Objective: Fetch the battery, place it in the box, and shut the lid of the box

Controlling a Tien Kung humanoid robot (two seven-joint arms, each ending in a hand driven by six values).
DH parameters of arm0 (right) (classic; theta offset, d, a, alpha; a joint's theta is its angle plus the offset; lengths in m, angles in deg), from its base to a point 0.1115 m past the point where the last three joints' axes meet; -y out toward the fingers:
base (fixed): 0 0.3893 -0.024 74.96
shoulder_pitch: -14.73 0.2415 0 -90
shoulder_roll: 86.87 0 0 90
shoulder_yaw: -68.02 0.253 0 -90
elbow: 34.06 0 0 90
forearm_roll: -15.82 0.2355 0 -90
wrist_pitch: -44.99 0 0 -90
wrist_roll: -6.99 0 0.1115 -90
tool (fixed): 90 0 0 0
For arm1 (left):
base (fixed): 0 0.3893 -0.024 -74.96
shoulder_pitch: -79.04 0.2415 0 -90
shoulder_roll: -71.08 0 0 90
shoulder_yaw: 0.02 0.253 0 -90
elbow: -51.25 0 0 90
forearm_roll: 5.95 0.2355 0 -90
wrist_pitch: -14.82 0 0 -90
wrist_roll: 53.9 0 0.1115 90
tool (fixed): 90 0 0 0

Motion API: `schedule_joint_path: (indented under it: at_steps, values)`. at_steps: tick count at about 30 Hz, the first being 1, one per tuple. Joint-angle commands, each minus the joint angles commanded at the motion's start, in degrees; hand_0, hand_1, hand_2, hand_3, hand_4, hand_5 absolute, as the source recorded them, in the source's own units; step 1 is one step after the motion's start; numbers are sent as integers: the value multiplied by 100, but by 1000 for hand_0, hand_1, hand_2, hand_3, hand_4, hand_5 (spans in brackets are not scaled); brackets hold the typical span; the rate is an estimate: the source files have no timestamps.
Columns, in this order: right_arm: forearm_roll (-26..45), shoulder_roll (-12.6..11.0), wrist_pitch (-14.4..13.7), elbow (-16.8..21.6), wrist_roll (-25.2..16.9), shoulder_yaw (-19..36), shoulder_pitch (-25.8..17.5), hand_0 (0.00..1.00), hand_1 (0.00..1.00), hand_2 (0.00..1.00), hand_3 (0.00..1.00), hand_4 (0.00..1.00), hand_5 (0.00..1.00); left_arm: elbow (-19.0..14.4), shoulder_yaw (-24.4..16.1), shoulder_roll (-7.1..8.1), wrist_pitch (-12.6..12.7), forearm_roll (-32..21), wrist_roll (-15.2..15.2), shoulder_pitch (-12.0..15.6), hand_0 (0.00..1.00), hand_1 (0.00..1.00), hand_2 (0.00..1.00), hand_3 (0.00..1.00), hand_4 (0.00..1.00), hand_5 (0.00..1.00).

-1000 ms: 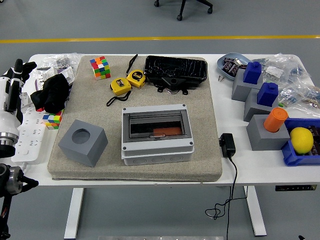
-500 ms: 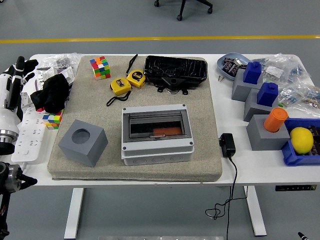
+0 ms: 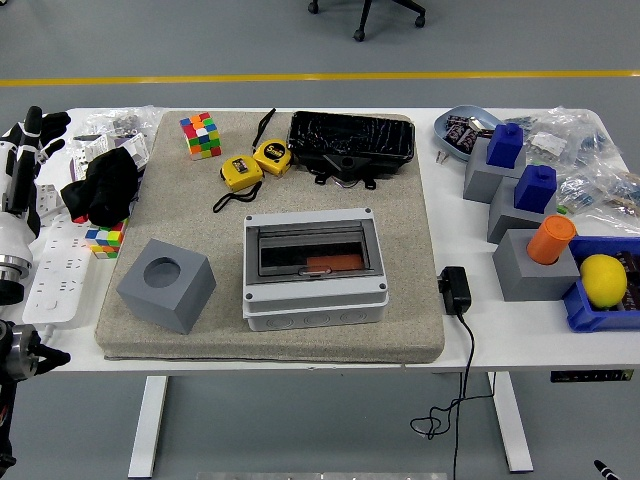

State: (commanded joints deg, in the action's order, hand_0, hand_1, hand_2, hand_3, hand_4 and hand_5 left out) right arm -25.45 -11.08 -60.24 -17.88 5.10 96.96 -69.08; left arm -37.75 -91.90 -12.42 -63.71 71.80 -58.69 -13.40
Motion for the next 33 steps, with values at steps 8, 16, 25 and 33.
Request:
schedule_joint_path:
  at_steps: [8, 16, 25, 33]
  values:
    - [9, 5, 6, -8, -2, 41, 14, 828, 798, 762, 766, 998, 998, -3, -21, 9, -33, -7, -13, -26, 786, 799, 753, 711, 996, 932]
    - [20, 10, 13, -13, -5, 49, 26, 829, 799, 763, 766, 998, 998, 14, -31, 14, -67, 1, -39, -32, 804, 843, 771, 722, 998, 909]
    - [12, 5, 19, -17, -13, 69, 17, 829, 799, 763, 766, 998, 998, 30, 15, 41, -123, -29, -53, -38, 826, 852, 779, 728, 998, 906]
    - [10, -4, 21, -20, -21, 94, 11, 828, 800, 764, 768, 998, 998, 24, 32, 61, -99, 70, -40, -35, 862, 891, 791, 737, 998, 901]
